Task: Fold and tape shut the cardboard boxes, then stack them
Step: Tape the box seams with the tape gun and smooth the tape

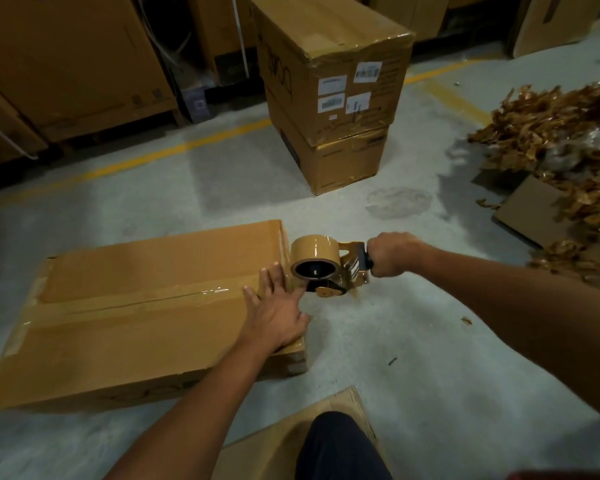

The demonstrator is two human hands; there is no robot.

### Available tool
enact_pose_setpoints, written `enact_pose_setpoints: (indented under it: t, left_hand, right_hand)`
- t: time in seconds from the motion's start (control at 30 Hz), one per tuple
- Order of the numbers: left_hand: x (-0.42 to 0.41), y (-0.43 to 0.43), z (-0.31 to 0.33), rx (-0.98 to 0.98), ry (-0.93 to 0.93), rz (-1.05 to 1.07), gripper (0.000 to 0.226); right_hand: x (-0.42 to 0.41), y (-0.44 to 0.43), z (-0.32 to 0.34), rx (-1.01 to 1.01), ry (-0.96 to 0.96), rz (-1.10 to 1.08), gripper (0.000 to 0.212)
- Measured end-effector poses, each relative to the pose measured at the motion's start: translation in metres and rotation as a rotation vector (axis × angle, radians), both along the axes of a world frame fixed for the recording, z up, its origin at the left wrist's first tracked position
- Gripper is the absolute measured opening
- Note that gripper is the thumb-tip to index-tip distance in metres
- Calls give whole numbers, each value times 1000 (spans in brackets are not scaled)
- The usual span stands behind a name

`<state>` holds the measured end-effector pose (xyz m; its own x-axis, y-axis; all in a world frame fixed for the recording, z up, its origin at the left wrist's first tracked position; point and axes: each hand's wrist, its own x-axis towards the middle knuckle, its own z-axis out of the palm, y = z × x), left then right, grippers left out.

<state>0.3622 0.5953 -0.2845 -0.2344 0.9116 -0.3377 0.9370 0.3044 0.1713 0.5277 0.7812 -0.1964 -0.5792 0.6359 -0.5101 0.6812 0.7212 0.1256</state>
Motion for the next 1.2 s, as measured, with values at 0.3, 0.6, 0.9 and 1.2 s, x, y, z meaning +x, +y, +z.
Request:
enact_pose_setpoints:
  t: [0.3, 0.6, 0.9, 1.2]
  left_hand:
    - [2, -5, -2, 37, 45, 9, 68]
    - [-5, -8, -3, 183, 5, -99, 69]
    - [-59, 27, 5, 285, 94, -516, 51]
    - [-54, 49, -16, 402, 8, -463, 49]
  right_hand:
    - [11, 5, -28, -146, 127, -205, 10]
    - [28, -8, -62, -229, 304, -475, 8]
    - [7, -31, -113, -623, 652, -1000, 12]
    - [-10, -50, -189, -866, 981, -1457, 10]
